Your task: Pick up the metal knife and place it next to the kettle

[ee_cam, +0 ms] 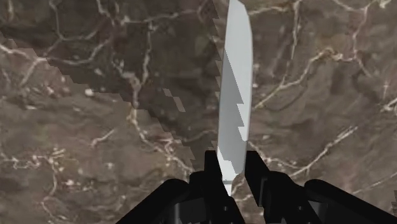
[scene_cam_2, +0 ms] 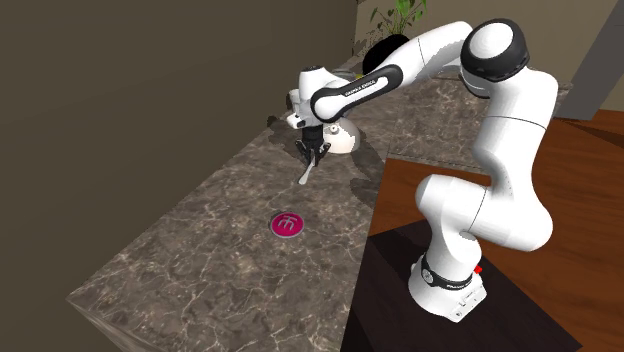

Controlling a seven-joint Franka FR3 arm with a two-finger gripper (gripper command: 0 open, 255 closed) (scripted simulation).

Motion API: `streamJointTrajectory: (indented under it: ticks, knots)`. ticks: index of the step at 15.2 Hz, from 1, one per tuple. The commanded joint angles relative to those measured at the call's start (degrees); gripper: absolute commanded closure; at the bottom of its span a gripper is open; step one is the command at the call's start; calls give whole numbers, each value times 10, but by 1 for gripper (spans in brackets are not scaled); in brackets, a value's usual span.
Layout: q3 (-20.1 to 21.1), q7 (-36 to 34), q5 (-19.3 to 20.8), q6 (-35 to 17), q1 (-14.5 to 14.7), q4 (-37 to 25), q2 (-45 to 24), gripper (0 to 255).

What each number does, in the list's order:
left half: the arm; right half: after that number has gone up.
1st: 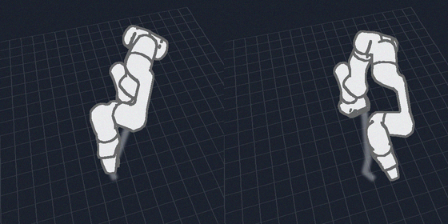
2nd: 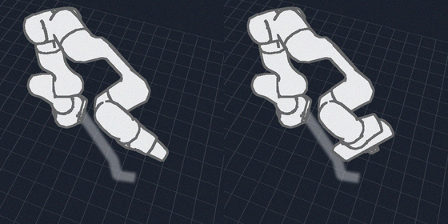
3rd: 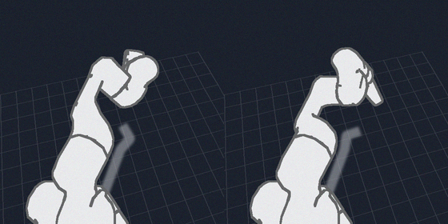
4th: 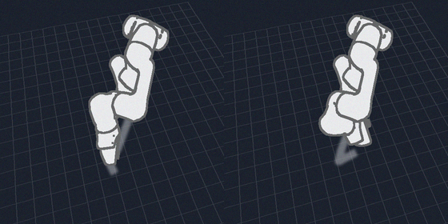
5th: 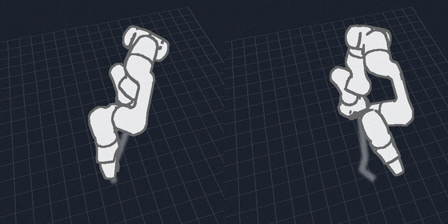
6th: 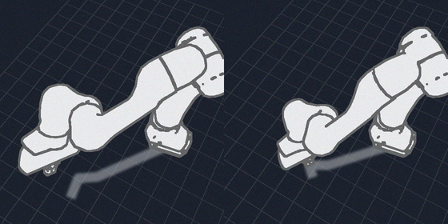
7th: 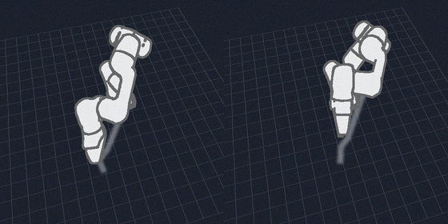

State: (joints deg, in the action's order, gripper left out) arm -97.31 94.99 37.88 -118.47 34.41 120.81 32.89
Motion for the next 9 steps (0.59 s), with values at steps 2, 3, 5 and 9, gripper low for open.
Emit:
streamJointTrajectory:
  ticks: [2, 3, 5, 9]
  knots:
    - [-1, 0, 1, -1, 1, 0, 0, 255]
    - [-1, 0, 1, -1, 1, 0, 0, 255]
    - [-1, 0, 1, -1, 1, 0, 0, 255]
    - [-1, 0, 1, -1, 1, 0, 0, 0]
